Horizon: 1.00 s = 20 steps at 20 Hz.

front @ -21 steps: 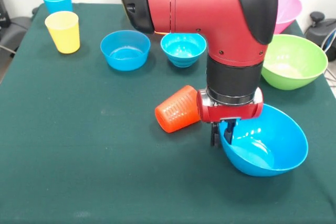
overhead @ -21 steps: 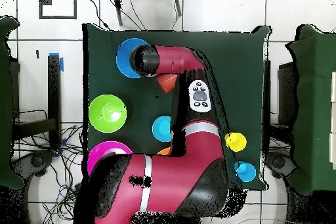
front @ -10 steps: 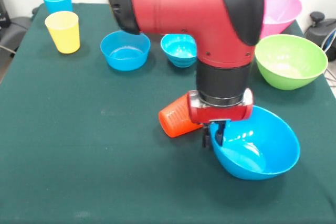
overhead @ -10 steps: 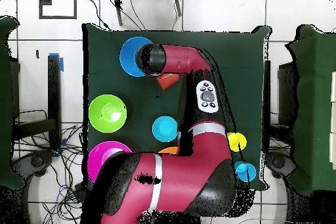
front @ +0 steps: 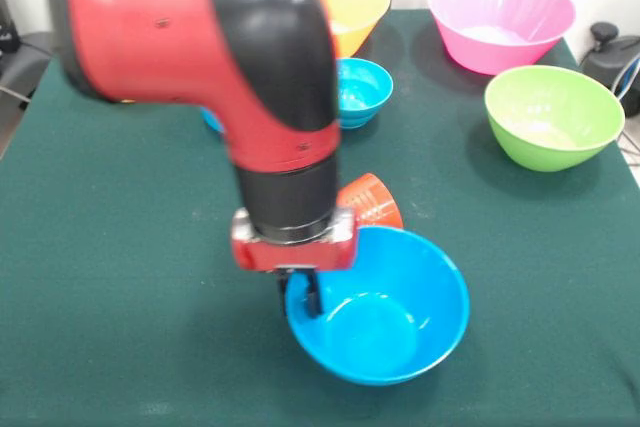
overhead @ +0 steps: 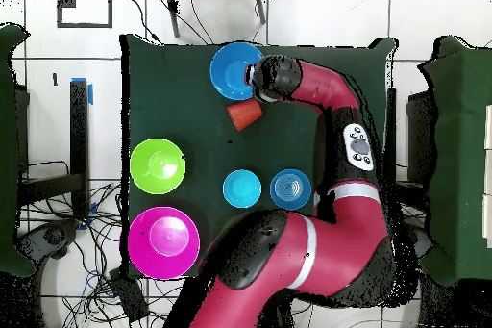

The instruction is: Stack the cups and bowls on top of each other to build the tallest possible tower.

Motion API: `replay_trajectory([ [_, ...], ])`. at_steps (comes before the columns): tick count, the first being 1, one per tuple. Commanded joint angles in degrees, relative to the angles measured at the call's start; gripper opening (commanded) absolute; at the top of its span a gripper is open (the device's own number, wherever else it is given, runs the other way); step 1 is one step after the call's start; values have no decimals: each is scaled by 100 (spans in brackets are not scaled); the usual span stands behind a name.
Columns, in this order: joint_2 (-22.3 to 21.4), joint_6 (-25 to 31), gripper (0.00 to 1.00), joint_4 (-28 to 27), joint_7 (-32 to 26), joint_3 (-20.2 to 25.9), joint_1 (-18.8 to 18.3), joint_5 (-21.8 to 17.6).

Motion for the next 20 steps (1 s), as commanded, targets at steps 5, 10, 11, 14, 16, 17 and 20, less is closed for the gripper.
replay_trajectory([
  [5,1017,1370,0,-1254,-2856,853,-529,-708],
  [10,1072,1469,0,-1368,-2901,872,-554,-713],
  [11,1079,1480,0,-1386,-2897,865,-548,-707],
  [14,1046,1420,0,-1359,-2924,846,-512,-704],
  [16,1032,1372,0,-1365,-2901,817,-463,-718],
  [17,1009,1345,0,-1333,-2838,778,-436,-721],
  [20,1005,1365,100,-1362,-2626,688,-369,-723],
])
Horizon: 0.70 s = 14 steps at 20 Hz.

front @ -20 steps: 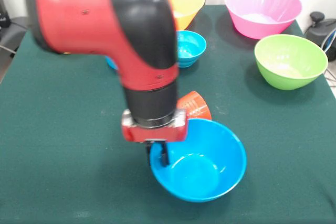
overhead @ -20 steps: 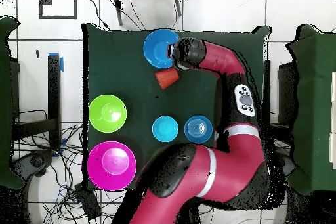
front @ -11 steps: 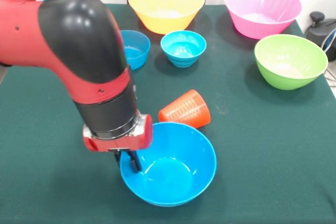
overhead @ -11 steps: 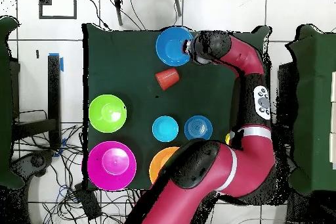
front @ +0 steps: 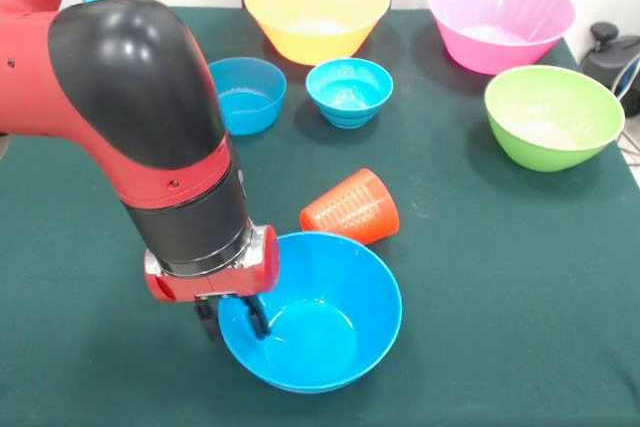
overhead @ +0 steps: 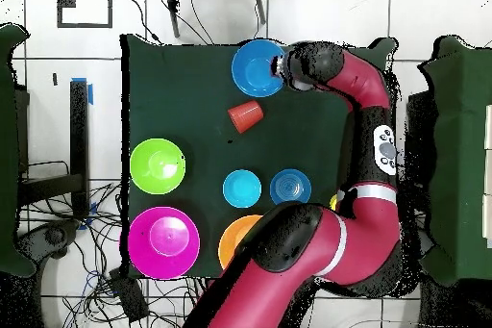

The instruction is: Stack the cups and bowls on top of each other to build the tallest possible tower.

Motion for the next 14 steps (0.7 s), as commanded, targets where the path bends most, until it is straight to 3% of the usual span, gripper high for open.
replay_trajectory([
  [1,362,121,100,-30,-1544,88,153,-696],
  [14,43,-382,100,553,-1049,16,238,-883],
])
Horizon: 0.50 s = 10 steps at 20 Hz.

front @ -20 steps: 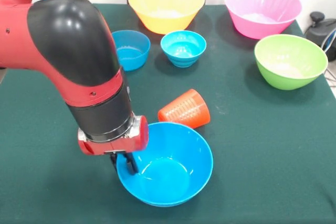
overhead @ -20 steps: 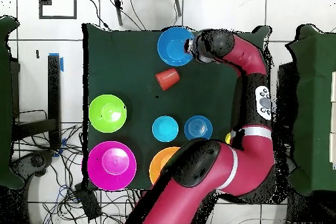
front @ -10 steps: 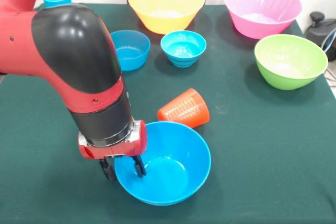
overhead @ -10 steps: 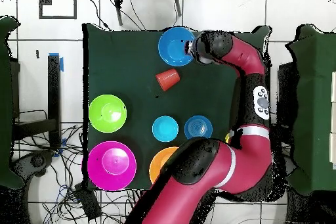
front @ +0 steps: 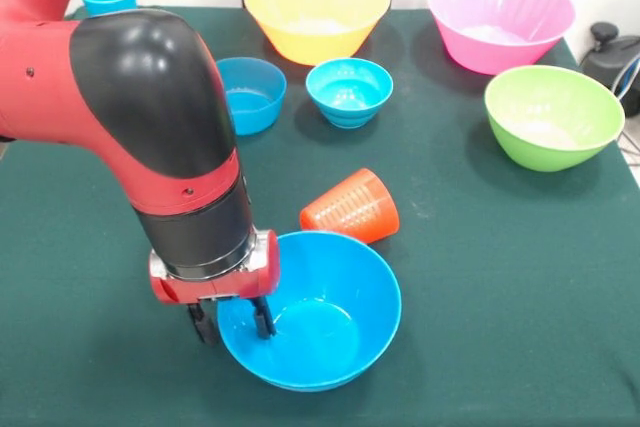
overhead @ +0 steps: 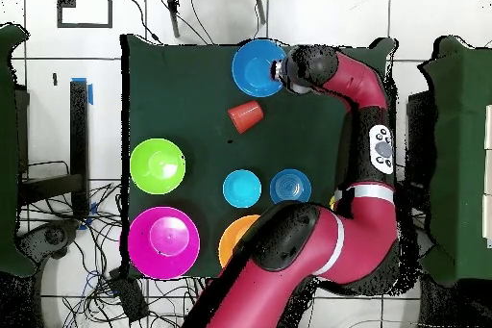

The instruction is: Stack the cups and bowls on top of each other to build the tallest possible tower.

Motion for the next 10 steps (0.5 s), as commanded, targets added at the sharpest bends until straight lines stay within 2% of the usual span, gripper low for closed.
replay_trajectory([
  [1,-66,-415,100,670,-1033,16,208,-557],
  [4,-364,-475,100,1012,-721,-127,247,-568],
  [7,-933,-418,100,1606,-435,-291,313,-553],
  [10,-1304,-459,100,2046,-224,-344,340,-530],
])
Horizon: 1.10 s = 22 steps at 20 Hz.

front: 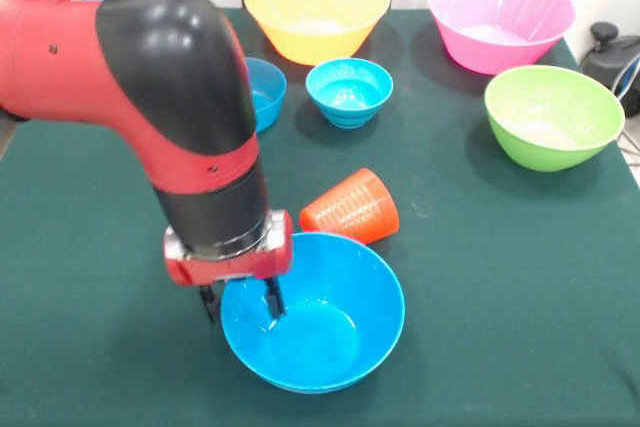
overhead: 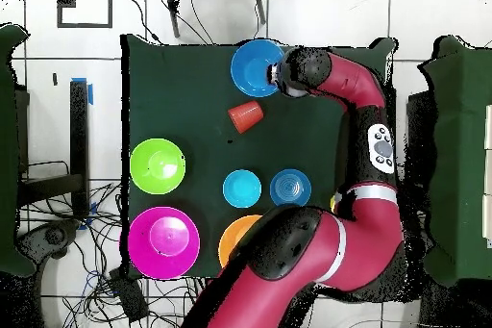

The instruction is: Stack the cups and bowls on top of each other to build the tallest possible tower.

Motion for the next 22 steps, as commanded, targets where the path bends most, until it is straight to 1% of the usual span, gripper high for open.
replay_trajectory([
  [1,-971,-294,100,1495,-164,-221,306,-401],
  [6,-1393,-428,100,2011,104,-334,397,-413],
  [8,-1645,-537,100,2373,337,-424,476,-392],
  [11,-2061,-660,100,2979,849,-607,700,-307],
  [15,-2474,-891,100,3591,1331,-801,954,-166],
  [18,-2553,-1154,100,3816,1424,-860,1043,-111],
  [22,-2485,-1529,100,3961,1466,-896,1059,-120],
])
